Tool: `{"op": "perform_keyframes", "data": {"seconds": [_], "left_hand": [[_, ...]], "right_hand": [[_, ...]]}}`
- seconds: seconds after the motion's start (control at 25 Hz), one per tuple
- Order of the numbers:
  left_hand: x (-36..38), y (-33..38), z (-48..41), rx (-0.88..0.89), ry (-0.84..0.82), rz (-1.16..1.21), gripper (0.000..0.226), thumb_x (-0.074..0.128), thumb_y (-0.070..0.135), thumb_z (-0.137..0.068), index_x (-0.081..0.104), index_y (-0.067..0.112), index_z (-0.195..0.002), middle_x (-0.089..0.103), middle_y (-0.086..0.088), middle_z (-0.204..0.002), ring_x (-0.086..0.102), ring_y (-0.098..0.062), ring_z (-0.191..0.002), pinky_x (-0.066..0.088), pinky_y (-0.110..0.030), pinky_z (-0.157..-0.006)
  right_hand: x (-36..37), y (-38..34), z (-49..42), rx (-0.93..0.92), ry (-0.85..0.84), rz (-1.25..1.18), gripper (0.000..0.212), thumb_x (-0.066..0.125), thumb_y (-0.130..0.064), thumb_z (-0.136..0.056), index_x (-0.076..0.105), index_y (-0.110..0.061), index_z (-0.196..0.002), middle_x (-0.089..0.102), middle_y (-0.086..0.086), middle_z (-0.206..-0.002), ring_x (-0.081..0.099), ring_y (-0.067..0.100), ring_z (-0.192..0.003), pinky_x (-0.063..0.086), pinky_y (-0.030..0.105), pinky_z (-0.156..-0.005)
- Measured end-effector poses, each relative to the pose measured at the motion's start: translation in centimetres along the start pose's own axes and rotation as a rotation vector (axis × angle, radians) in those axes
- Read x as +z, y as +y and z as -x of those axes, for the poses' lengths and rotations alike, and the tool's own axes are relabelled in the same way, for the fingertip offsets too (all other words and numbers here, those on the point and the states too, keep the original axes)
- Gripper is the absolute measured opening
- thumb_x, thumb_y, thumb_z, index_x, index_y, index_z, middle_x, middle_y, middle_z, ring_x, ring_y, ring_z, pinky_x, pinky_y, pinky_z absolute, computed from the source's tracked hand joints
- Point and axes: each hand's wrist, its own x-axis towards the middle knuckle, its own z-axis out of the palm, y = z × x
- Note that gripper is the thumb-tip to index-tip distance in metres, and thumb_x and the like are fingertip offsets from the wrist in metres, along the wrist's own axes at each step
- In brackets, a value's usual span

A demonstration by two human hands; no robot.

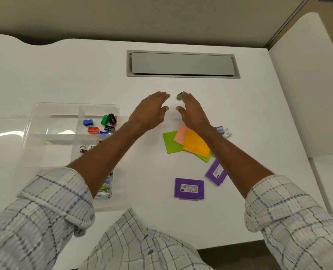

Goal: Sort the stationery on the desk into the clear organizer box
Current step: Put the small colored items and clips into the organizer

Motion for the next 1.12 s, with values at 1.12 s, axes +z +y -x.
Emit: {"op": "perform_keyframes", "data": {"seconds": [1.12], "left_hand": [[5.3,-2.5,4.3,-0.142,-0.133,-0.238,0.057,0.043,0.036,-0.103,0.028,0.017,-0.155,0.016,-0.006,-0.166,0.014,-0.025,-0.154,0.022,-0.049,-0.122]], "right_hand": [[0.7,-1.2,-0.4,-0.061,-0.093,-0.051,0.043,0.069,-0.020,-0.088,0.057,-0.014,-0.128,0.061,0.008,-0.127,0.060,0.027,-0.112,0.047,0.038,-0.098]]}}
